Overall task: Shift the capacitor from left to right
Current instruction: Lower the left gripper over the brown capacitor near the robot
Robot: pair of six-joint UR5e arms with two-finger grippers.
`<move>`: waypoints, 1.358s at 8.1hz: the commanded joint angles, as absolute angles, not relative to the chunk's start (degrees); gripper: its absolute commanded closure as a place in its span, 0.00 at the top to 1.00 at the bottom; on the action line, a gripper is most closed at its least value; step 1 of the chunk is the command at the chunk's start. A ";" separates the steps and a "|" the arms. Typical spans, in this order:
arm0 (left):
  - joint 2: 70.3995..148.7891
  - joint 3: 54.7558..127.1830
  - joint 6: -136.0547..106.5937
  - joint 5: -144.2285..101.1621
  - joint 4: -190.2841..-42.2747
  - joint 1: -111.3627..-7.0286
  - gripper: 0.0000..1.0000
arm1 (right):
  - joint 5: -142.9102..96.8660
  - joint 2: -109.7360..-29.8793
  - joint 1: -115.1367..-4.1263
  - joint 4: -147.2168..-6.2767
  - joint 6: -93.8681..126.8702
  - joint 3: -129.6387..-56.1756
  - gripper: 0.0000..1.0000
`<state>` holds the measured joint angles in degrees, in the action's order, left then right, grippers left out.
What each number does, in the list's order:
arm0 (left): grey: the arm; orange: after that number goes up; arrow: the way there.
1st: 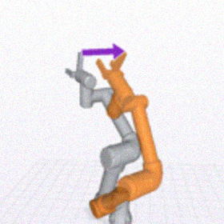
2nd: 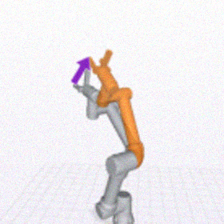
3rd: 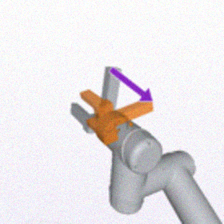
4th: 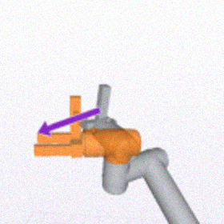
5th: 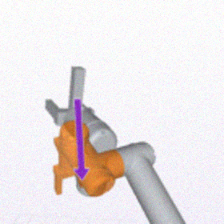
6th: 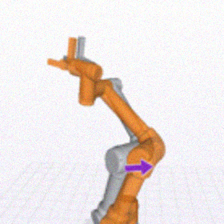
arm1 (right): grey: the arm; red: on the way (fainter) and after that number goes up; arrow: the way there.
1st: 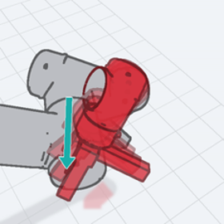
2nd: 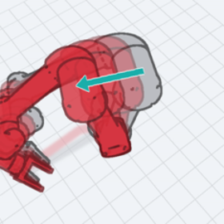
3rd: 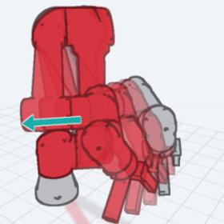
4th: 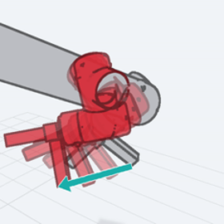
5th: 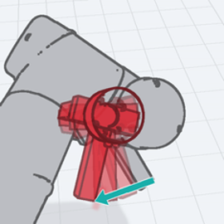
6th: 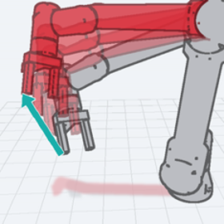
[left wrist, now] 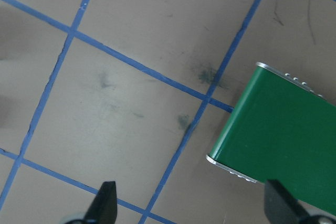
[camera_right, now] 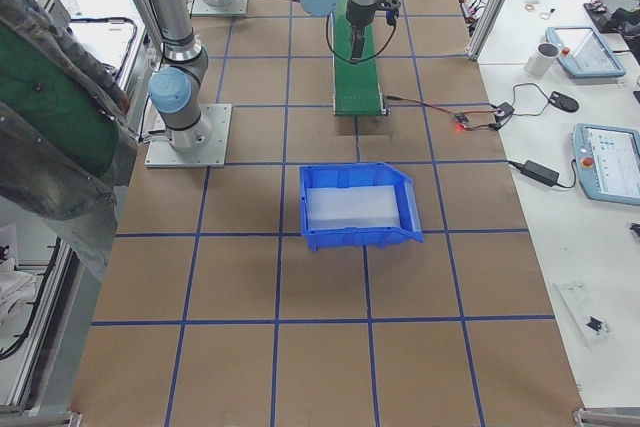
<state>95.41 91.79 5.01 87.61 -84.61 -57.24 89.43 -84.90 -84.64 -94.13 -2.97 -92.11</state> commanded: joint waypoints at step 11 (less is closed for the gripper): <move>102.47 102.66 46.57 100.11 -66.72 -40.79 1.00 | 90.18 -84.90 -84.64 -94.31 -2.99 -92.11 1.00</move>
<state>100.75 102.56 44.25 100.10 -68.80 -42.35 90.18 -84.88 -84.60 -94.30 -3.00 -92.11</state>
